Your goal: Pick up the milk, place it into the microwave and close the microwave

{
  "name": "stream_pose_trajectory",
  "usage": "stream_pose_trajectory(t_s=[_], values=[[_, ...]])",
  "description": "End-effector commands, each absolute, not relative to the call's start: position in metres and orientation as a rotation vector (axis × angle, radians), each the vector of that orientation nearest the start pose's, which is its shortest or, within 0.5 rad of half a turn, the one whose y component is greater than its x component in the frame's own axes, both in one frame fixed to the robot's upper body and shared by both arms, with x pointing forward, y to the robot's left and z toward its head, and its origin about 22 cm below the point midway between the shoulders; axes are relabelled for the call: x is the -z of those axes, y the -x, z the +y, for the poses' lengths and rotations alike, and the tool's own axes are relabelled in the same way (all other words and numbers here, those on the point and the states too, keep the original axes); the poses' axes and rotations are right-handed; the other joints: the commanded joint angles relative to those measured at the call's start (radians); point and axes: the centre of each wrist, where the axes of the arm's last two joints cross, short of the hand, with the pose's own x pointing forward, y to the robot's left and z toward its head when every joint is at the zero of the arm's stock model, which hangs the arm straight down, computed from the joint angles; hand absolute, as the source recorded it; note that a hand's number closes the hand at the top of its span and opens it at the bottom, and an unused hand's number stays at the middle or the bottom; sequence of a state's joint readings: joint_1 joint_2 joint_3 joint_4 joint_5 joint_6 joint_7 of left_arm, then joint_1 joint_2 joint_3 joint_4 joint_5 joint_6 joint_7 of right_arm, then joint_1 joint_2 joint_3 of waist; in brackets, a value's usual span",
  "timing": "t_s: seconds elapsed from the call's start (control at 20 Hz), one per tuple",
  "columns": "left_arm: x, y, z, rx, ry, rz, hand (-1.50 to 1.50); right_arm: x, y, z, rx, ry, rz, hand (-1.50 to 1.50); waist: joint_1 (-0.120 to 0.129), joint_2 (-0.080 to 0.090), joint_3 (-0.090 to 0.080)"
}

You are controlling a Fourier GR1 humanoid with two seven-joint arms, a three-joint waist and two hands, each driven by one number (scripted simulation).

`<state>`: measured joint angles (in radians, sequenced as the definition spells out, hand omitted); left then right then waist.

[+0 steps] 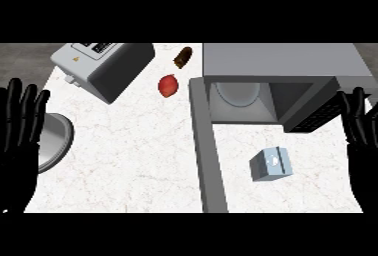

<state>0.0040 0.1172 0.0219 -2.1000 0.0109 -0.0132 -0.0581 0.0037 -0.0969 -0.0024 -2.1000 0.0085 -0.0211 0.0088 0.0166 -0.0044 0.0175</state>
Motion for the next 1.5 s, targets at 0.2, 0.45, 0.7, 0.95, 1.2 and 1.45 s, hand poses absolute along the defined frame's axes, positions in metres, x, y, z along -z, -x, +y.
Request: stream_pose_trajectory(t_s=[0.2, 0.45, 0.7, 0.95, 1.2, 1.45], values=[[-0.131, -0.194, 0.252, 0.114, -0.128, -2.068, -1.50, -0.140, -0.174, -0.211, -0.006, 0.325, -2.055, -1.50, -0.022, -0.001, -0.018], [-0.130, -0.167, 0.264, -0.059, 0.102, -1.990, -1.50, -0.154, -0.156, -0.183, -0.010, 0.185, -2.019, -1.50, -0.011, -0.001, -0.019], [-0.128, -0.137, 0.262, -0.081, 0.127, -1.969, -1.50, -0.161, -0.156, -0.173, 0.018, 0.247, -1.984, -1.50, -0.011, 0.002, -0.018], [-0.146, -0.102, 0.281, -0.063, 0.115, -1.956, -1.50, -0.138, -0.161, -0.165, 0.028, 0.328, -1.928, -1.50, -0.005, 0.002, -0.018], [-0.159, -0.085, 0.282, -0.048, 0.120, -1.970, -1.50, -0.116, -0.156, -0.171, 0.029, 0.387, -1.880, -1.50, -0.004, 0.000, -0.017], [-0.137, -0.082, 0.288, -0.060, 0.091, -1.975, -1.50, -0.086, -0.176, -0.190, 0.106, 0.433, -1.823, -1.50, -0.001, 0.002, -0.017]])
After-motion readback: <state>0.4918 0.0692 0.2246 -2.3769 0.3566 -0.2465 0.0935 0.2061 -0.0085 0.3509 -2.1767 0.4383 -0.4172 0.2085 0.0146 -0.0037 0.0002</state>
